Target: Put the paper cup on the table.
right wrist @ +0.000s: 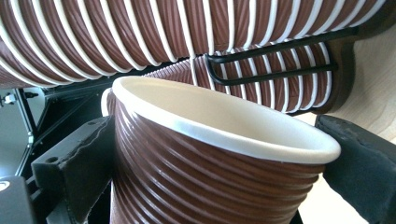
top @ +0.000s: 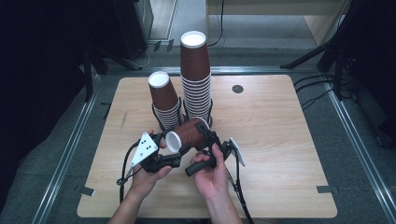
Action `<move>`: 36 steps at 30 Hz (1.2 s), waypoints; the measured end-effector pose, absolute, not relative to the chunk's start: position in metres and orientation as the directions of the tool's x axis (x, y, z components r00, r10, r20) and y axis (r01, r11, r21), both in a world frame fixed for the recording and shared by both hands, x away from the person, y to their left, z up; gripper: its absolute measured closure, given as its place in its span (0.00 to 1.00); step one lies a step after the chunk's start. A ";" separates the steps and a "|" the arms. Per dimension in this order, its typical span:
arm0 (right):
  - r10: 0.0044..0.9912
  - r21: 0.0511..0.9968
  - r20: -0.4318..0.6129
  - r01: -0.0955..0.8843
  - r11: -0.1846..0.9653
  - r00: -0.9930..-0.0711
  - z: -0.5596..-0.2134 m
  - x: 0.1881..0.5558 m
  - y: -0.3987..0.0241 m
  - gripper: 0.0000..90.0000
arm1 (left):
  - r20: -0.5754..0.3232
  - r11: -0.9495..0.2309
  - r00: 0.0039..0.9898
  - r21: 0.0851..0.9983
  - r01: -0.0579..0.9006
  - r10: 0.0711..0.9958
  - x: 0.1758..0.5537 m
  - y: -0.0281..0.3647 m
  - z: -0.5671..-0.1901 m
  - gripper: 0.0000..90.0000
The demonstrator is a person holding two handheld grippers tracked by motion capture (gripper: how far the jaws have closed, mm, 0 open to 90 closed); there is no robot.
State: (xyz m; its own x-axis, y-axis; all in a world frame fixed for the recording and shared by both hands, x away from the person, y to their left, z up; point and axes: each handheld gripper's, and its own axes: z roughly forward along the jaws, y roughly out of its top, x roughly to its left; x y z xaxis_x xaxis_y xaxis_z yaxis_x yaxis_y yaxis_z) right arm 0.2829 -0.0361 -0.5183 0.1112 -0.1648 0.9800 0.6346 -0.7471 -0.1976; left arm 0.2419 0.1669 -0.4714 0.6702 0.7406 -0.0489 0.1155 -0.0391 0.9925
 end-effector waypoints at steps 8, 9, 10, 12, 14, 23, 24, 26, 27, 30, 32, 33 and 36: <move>-0.185 -0.231 0.973 0.674 -0.702 0.140 -0.515 0.276 -0.033 0.00 | -0.030 -0.034 0.624 0.995 0.090 0.781 0.241 0.169 -0.471 0.25; -0.188 -0.237 0.971 0.676 -0.698 0.146 -0.515 0.275 -0.032 0.00 | -0.036 -0.030 0.623 0.995 0.094 0.781 0.242 0.170 -0.471 0.25; -0.187 -0.240 0.971 0.681 -0.692 0.152 -0.516 0.274 -0.031 0.00 | -0.038 -0.030 0.625 0.995 0.097 0.780 0.242 0.171 -0.471 0.25; -0.195 -0.249 0.968 0.684 -0.686 0.157 -0.517 0.272 -0.030 0.00 | -0.037 -0.037 0.633 0.994 0.103 0.773 0.242 0.171 -0.472 0.25; -0.199 -0.256 0.966 0.683 -0.684 0.163 -0.518 0.273 -0.029 0.00 | -0.031 -0.047 0.642 0.994 0.104 0.766 0.242 0.169 -0.472 0.25; -0.196 -0.252 0.968 0.653 -0.714 0.159 -0.517 0.277 -0.031 0.05 | -0.011 -0.077 0.673 0.992 0.101 0.739 0.240 0.159 -0.475 0.25; -0.191 -0.244 0.970 0.653 -0.717 0.153 -0.517 0.277 -0.031 0.06 | -0.012 -0.077 0.674 0.992 0.102 0.738 0.240 0.159 -0.475 0.25; -0.193 -0.240 0.970 0.657 -0.714 0.145 -0.517 0.277 -0.031 0.08 | -0.013 -0.080 0.679 0.991 0.106 0.734 0.240 0.160 -0.475 0.25; -0.191 -0.237 0.971 0.654 -0.719 0.141 -0.516 0.276 -0.031 0.09 | -0.013 -0.080 0.679 0.991 0.106 0.734 0.240 0.160 -0.475 0.25; -0.177 -0.213 0.977 0.654 -0.726 0.123 -0.517 0.276 -0.031 0.10 | -0.018 -0.092 0.676 0.988 0.127 0.737 0.241 0.160 -0.474 0.23; -0.180 -0.207 0.978 0.654 -0.728 0.110 -0.517 0.276 -0.031 0.11 | -0.028 -0.095 0.679 0.985 0.144 0.733 0.241 0.160 -0.474 0.16; -0.178 -0.197 0.979 0.648 -0.736 0.096 -0.516 0.276 -0.031 0.11 | -0.038 -0.094 0.683 0.983 0.155 0.730 0.241 0.160 -0.474 0.13; -0.155 -0.162 0.986 0.637 -0.753 0.067 -0.513 0.276 -0.034 0.11 | -0.066 -0.072 0.693 0.983 0.169 0.718 0.241 0.163 -0.472 0.09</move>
State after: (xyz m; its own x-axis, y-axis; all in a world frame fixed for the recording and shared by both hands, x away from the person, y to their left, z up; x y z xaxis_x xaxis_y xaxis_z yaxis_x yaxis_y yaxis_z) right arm 0.2755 -0.0340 -0.5130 0.0670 -0.1554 0.9856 0.6372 -0.7534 -0.1622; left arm 0.2407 0.1630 -0.4723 0.6926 0.7183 -0.0663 0.1687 -0.0720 0.9830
